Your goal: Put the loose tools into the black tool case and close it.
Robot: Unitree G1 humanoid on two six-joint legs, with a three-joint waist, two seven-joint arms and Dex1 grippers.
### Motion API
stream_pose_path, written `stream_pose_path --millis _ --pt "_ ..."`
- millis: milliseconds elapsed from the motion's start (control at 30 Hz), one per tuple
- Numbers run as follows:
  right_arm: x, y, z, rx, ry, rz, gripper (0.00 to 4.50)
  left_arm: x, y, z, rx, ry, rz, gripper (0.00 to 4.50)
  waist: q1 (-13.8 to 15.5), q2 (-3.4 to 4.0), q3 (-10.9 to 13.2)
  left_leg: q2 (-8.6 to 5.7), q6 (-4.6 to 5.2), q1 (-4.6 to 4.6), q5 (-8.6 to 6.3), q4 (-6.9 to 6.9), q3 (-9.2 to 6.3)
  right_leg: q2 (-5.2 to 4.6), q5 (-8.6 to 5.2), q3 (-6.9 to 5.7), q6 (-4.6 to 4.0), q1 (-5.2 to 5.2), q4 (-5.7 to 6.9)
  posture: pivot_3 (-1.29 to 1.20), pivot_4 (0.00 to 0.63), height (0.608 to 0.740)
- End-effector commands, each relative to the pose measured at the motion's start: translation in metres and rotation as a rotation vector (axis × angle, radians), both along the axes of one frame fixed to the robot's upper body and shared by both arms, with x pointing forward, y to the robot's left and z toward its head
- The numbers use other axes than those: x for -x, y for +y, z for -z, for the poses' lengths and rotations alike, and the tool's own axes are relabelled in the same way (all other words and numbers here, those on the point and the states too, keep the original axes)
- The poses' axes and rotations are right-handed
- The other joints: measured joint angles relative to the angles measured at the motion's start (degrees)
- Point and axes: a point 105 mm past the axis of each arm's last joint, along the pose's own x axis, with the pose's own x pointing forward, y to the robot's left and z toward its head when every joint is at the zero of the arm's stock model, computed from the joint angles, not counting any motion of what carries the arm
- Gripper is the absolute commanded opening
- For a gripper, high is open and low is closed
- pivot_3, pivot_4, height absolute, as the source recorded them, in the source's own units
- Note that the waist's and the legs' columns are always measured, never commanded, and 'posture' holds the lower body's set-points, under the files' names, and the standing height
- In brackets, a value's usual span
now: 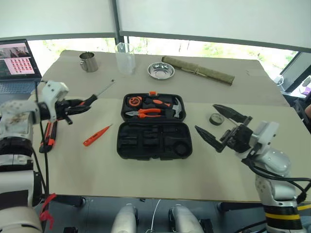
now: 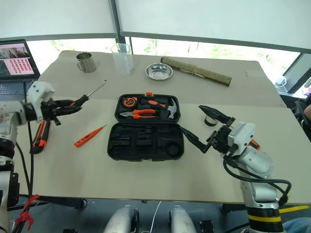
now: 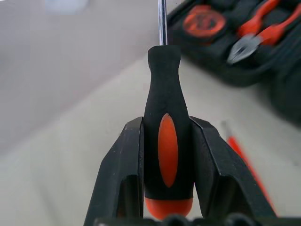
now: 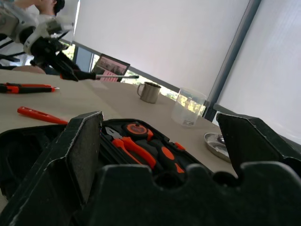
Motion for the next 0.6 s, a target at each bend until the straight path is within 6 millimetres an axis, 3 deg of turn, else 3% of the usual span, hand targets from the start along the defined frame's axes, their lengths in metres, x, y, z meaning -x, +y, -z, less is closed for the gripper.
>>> stream_pose_path --millis 33,100,200,333,433,600 --pt "0.003 -0.019 -0.01 0.023 0.008 0.045 4.5 0.004 -0.064 -0.012 -0.187 -0.042 0.24 0.89 0.0 0.0 0.0 0.01 0.0 0.0 0.0 0.04 0.0 0.02 0.01 0.03 0.01 0.01 0.01 0.0 0.15 0.74" --pt "0.005 -0.024 -0.009 0.046 0.048 0.049 4.5 0.005 -0.092 -0.003 -0.288 -0.038 0.315 0.89 -0.06 0.0 0.0 0.0 0.03 -0.03 -0.02 0.2 -0.04 0.02 0.02 0.03 0.04 0.06 0.04 0.0 0.15 0.74" --pt "0.007 -0.026 -0.005 0.073 0.085 0.042 4.5 0.007 -0.115 0.013 -0.379 -0.016 0.37 0.89 -0.69 0.01 0.0 0.0 0.07 -0.02 -0.04 0.3 -0.05 0.07 0.03 0.13 0.06 0.07 0.07 0.0 0.15 0.74" --pt "0.011 -0.022 0.002 0.107 0.14 0.02 4.5 0.0 -0.124 0.04 -0.477 -0.006 0.36 0.89 -1.98 0.02 0.0 0.02 0.09 0.01 -0.04 0.3 -0.12 0.2 0.03 0.24 0.05 -0.02 0.24 0.0 0.15 0.74" --pt "0.014 -0.019 0.001 0.101 0.146 0.021 4.5 -0.002 -0.13 0.045 -0.467 0.007 0.336 0.89 -1.86 0.02 0.01 0.02 0.09 0.02 -0.04 0.32 -0.15 0.2 0.02 0.23 0.06 -0.02 0.29 0.0 0.15 0.74" --pt "0.018 -0.015 0.003 0.093 0.148 0.018 4.5 -0.002 -0.117 0.056 -0.532 0.035 0.324 0.89 -1.55 0.03 0.01 0.01 0.1 -0.01 -0.05 0.38 -0.15 0.18 0.01 0.22 0.07 0.0 0.28 0.0 0.15 0.74"
